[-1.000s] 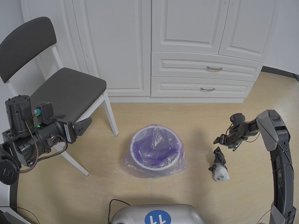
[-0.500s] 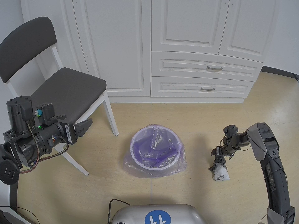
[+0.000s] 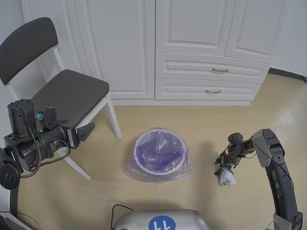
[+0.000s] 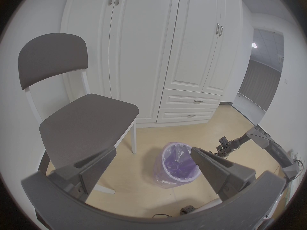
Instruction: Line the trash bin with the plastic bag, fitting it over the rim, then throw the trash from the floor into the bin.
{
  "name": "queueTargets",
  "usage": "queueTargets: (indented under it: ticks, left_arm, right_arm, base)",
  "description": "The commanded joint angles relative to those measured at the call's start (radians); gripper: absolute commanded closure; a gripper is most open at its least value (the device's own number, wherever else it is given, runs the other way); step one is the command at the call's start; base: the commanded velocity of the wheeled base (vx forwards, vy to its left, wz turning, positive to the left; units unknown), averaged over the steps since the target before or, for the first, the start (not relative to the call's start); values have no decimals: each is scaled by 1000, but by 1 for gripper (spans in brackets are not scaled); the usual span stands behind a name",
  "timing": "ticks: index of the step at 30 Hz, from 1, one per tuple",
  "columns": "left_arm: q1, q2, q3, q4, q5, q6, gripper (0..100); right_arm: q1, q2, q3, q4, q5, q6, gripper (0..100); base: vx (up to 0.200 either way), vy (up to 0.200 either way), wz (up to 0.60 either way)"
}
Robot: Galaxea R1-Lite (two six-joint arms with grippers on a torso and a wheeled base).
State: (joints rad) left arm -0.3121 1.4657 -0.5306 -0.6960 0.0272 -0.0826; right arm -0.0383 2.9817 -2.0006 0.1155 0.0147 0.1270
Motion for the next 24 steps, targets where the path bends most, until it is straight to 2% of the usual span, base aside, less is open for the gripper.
queueTargets:
  ticks: [1,5,10,24]
  left_arm:
    - [2,5,-2,0,0,0,0]
    - [2,5,-2,0,0,0,0]
    - [2,5,-2,-2,0,3,0]
    - [-2,4,1,-2,0,7,0]
  right_arm:
    - [-2,3,1,-7,-1,-1,0]
    - [-5,10,1,-51,-4,0,0]
    - [-5,26,1,-172,-12,14,0]
    - [-5,25,1,-142,-18,6,0]
  base:
    - [0,0,0]
    - [0,0,0]
    - [0,0,0]
    - [0,0,0]
